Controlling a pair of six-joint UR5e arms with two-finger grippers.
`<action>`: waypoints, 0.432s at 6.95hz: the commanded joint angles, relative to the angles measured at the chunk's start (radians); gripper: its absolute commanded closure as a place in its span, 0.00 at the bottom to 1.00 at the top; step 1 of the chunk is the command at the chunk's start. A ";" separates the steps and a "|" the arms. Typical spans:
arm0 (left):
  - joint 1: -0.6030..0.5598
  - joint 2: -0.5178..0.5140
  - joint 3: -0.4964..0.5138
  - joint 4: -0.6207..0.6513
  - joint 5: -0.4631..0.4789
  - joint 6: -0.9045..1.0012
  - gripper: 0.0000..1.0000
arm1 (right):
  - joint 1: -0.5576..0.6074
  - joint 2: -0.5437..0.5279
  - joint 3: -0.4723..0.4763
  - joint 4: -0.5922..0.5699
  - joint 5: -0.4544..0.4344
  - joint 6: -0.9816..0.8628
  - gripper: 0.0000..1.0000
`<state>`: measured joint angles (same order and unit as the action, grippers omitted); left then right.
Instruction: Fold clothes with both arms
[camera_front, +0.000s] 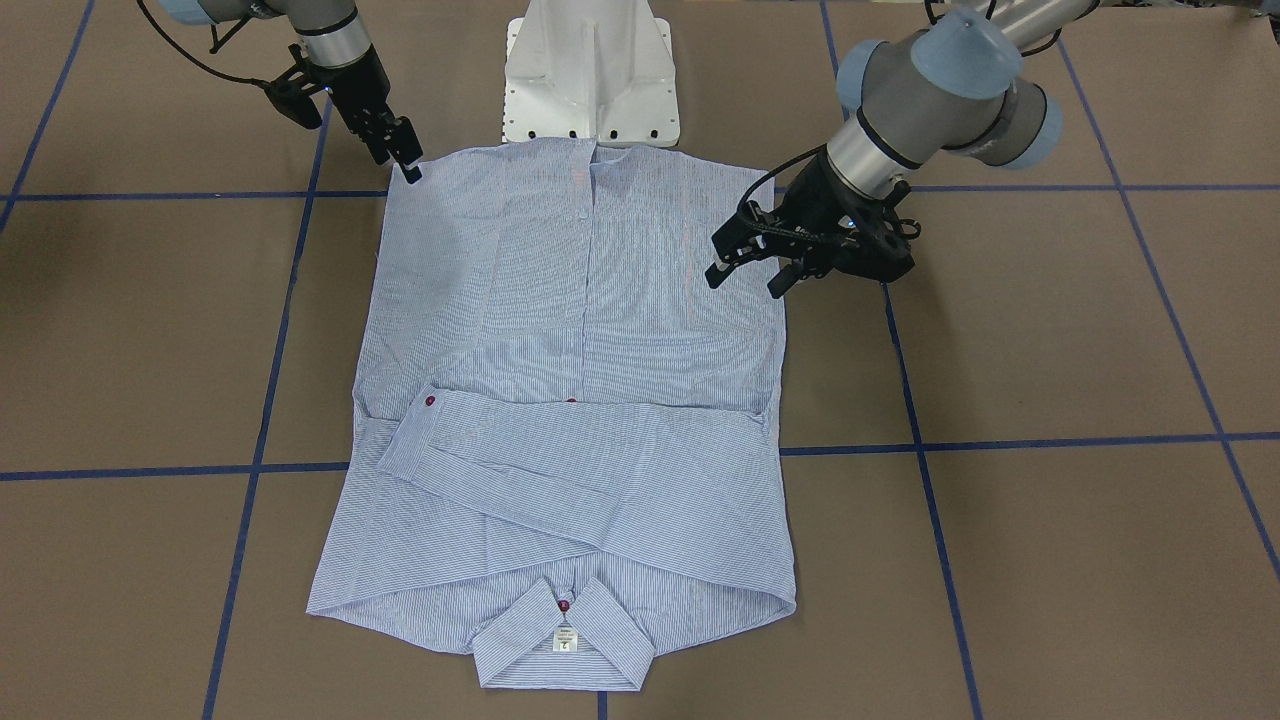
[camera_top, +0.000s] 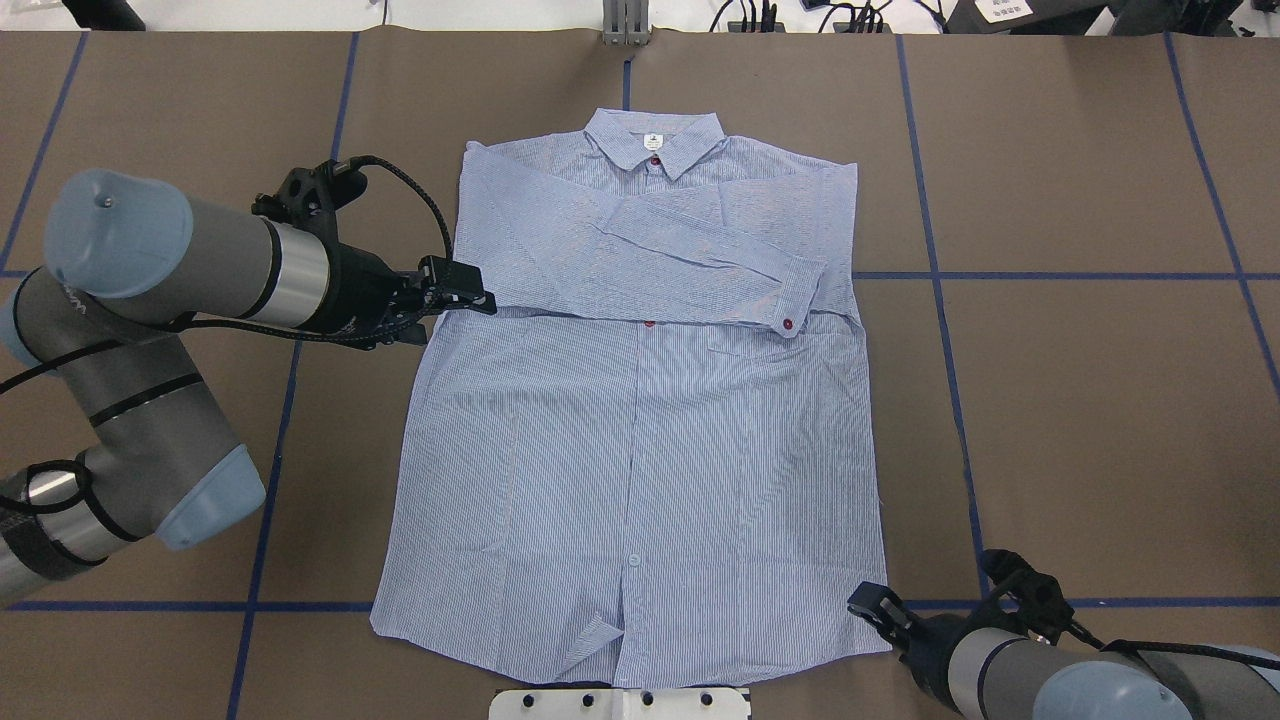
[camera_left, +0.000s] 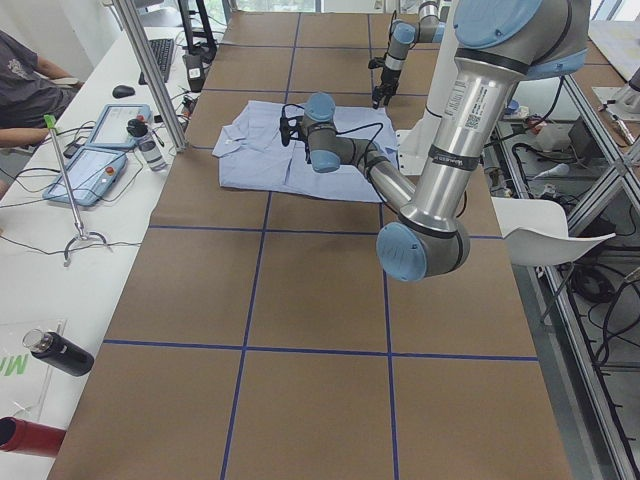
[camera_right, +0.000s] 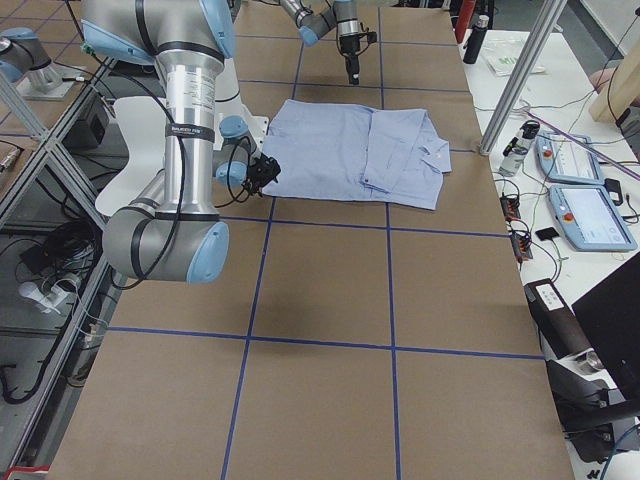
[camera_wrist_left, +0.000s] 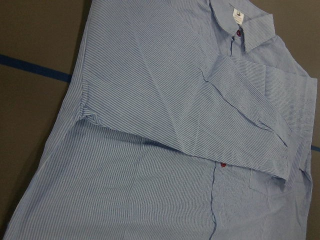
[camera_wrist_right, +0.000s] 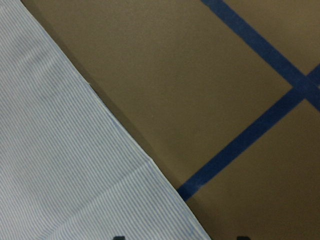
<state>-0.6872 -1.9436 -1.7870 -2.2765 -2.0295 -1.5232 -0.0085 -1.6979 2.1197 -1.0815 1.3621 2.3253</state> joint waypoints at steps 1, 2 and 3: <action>0.000 0.002 0.000 0.002 0.000 0.000 0.01 | -0.005 0.001 -0.001 0.000 0.002 0.011 0.20; 0.000 0.002 0.001 0.002 0.000 0.000 0.01 | -0.014 0.001 -0.001 0.000 0.000 0.025 0.20; 0.000 0.002 0.001 0.002 0.000 0.000 0.01 | -0.019 0.001 -0.001 0.000 0.000 0.025 0.21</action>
<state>-0.6872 -1.9423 -1.7862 -2.2751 -2.0295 -1.5232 -0.0208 -1.6967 2.1187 -1.0815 1.3625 2.3445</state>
